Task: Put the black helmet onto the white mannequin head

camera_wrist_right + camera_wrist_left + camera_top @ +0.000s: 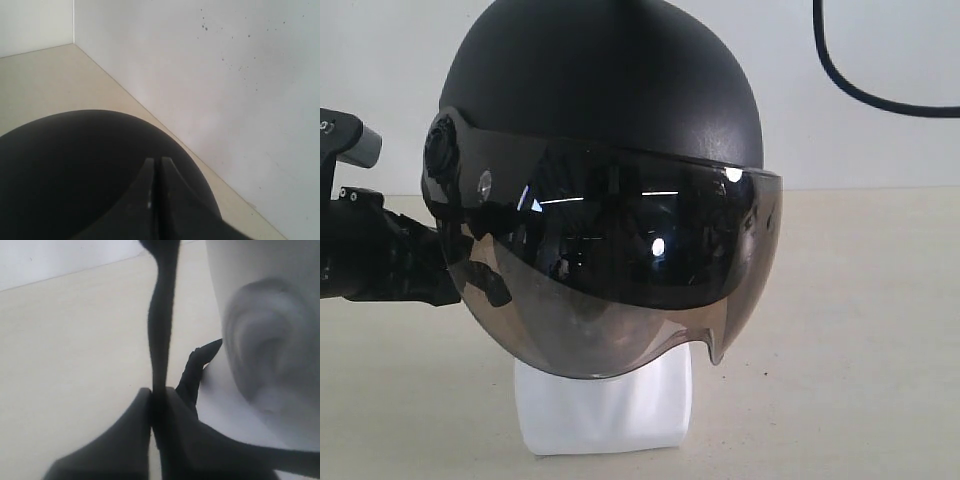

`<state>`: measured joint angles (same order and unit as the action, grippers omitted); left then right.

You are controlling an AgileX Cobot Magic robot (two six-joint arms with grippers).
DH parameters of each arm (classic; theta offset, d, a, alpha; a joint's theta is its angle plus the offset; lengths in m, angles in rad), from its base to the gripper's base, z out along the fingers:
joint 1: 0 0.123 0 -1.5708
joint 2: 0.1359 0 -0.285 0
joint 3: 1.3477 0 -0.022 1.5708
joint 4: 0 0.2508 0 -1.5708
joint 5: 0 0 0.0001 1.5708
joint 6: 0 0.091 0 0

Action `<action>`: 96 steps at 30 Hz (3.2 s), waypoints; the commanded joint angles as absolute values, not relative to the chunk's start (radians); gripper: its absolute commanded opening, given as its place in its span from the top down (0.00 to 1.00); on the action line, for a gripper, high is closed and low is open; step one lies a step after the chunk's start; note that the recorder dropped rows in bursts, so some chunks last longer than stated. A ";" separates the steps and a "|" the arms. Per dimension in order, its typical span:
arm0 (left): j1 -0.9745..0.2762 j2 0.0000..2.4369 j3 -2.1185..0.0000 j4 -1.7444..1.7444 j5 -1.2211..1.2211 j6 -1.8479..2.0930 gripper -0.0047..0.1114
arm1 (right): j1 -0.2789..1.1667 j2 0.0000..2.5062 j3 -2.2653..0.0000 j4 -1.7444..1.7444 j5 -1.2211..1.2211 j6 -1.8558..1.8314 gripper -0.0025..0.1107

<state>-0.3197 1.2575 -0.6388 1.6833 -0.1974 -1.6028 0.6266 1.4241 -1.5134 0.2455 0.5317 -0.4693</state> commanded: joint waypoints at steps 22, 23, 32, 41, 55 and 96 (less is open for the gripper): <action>-0.324 1.331 -0.638 1.686 -0.203 -1.576 0.92 | 0.627 1.417 -1.562 0.240 0.576 -0.470 0.98; -0.324 1.341 -0.638 1.686 -0.203 -1.576 0.92 | 0.627 1.417 -1.562 0.233 0.576 -0.470 0.98; -0.324 1.355 -0.642 1.682 -0.215 -1.569 0.92 | 0.627 1.417 -1.562 0.121 0.576 -0.397 0.98; -0.324 1.355 -0.642 1.687 -0.221 -1.554 0.92 | 0.627 1.417 -1.562 0.121 0.600 -0.397 0.98; -0.324 1.355 -0.562 1.679 -0.164 -1.554 0.92 | 0.627 1.417 -1.562 0.121 0.611 -0.397 0.98; -0.324 1.359 -0.552 1.682 -0.122 -1.544 0.92 | 0.627 1.394 -1.558 0.229 0.843 -0.455 0.98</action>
